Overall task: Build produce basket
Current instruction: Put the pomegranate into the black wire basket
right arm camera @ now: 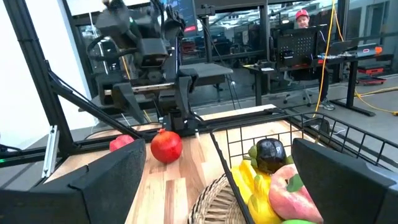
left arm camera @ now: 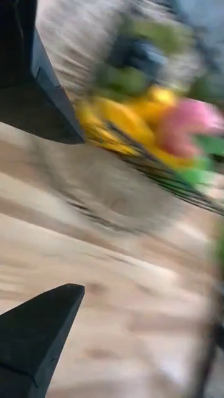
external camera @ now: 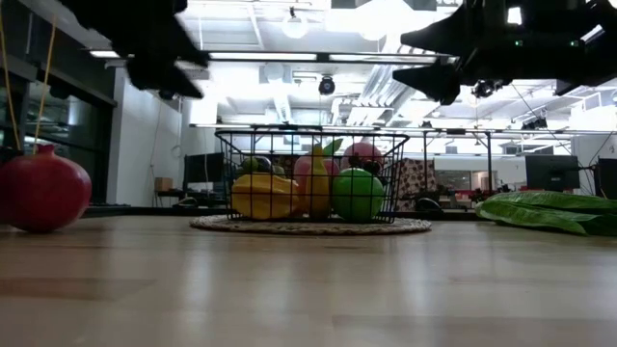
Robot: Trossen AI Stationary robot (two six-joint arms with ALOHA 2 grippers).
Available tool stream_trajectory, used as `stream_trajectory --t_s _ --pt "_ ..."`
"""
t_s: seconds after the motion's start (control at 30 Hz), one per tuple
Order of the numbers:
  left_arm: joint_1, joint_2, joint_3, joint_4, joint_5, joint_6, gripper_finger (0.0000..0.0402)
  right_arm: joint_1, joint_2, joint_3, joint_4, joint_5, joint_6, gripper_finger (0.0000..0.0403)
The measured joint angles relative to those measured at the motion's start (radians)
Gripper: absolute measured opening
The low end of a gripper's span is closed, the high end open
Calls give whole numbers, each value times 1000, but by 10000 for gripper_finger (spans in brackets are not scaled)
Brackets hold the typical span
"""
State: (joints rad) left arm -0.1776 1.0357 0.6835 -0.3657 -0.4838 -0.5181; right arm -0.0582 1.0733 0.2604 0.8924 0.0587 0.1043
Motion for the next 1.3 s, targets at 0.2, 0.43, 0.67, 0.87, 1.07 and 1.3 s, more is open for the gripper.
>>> stream_trajectory --t_s 0.2,0.43,0.67,0.87,1.07,1.3 --pt "0 66 173 -532 209 -283 376 0 0 0 -37 0 8 392" --pt "-1 150 123 -695 344 -434 376 0 0 0 -49 9 3 392" --pt "-1 226 88 -689 359 -464 376 0 0 0 -60 8 3 392" --pt "-1 285 88 -686 395 -478 376 0 0 0 -66 8 3 392" --pt "-3 359 87 -685 460 -478 376 0 0 0 -67 8 3 392" --pt "-38 420 87 -685 507 -474 376 0 0 0 -82 15 3 392"
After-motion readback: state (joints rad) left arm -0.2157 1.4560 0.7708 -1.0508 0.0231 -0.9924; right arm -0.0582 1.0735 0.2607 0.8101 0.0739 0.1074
